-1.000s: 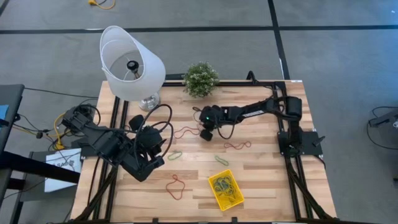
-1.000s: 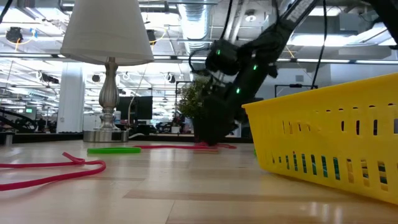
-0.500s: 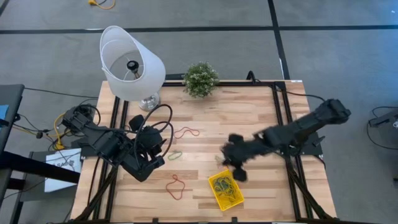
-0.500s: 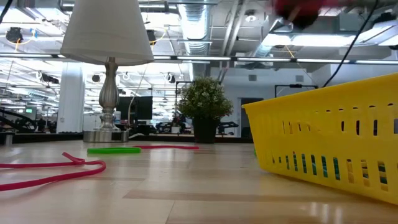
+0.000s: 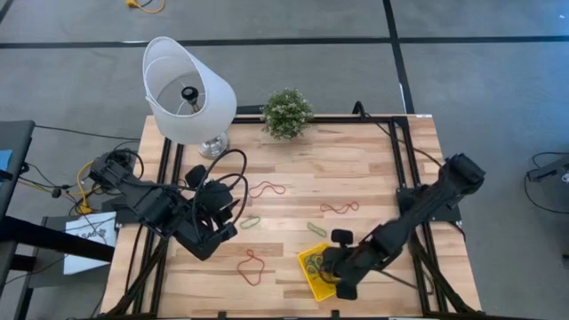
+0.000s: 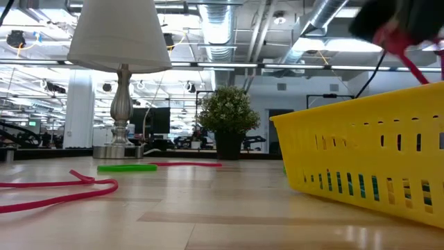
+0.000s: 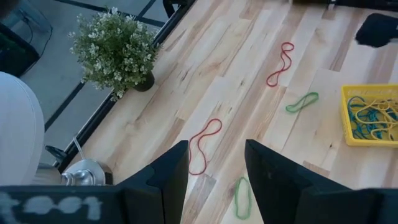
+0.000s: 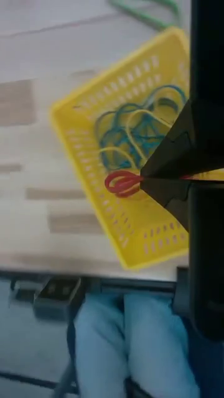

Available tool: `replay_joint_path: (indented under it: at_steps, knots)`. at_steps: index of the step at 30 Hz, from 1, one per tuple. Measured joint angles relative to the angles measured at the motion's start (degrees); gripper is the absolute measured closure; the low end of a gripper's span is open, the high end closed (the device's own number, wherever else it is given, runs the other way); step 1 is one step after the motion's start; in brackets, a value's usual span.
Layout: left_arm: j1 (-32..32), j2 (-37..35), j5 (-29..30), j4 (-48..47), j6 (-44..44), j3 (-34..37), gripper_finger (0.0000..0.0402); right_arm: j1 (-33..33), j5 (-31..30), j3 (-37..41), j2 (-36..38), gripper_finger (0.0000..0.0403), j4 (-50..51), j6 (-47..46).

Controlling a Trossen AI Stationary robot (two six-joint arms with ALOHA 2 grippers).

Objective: Pick and place items into bin
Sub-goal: Put the red rubber band into the bin, then put the right red rubber band into the bin

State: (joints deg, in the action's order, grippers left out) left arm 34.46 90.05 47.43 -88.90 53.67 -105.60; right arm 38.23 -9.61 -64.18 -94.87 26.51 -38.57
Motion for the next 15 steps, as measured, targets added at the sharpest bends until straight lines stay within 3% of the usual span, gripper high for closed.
replay_joint_path:
  at_steps: [6, 15]
  knots:
    - [0.0, 0.1, -0.5, -0.1, 0.7, 0.0, 0.0253, -2.4, 12.1, 0.0, -3.4, 0.0388, 1.1, -3.0]
    - [0.0, 0.1, 0.9, -0.1, 0.7, 0.0, 0.0253, -2.5, 12.4, 0.0, -3.0, 0.0337, 0.2, -1.0]
